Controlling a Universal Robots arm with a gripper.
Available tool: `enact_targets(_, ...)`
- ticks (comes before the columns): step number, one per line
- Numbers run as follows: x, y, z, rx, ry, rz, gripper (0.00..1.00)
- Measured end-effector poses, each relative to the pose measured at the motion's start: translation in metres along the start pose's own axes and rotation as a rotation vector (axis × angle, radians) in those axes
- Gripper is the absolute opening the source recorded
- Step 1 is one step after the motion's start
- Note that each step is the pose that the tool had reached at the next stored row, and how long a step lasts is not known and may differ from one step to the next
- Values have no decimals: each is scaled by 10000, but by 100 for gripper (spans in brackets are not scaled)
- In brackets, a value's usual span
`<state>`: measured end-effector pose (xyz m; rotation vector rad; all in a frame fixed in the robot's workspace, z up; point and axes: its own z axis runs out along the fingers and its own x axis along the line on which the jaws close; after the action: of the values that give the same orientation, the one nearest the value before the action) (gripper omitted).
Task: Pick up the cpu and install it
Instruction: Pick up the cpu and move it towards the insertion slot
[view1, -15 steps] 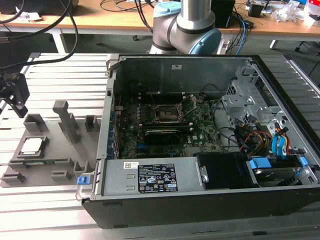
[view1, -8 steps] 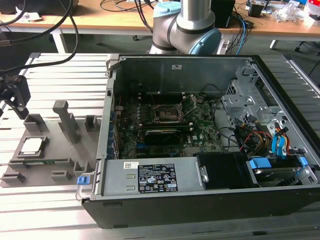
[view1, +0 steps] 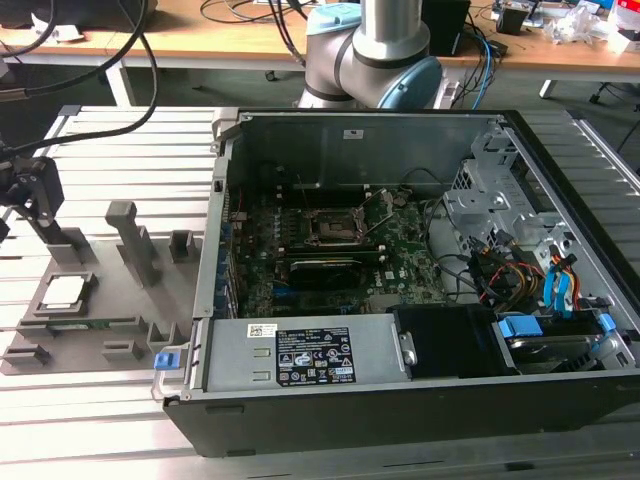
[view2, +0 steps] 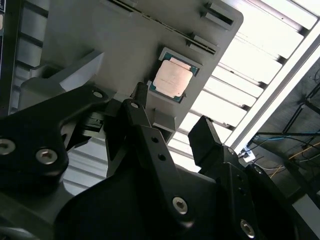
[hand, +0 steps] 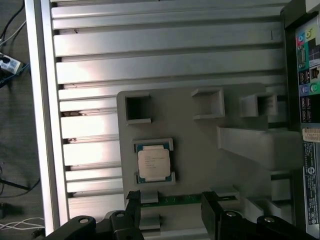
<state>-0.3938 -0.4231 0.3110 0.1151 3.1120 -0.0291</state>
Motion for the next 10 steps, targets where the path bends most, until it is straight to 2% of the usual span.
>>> enact_targets(7,2,1,67,28,-2,-1,60)
enact_targets(10,4,2,136,46,-4,-1,60)
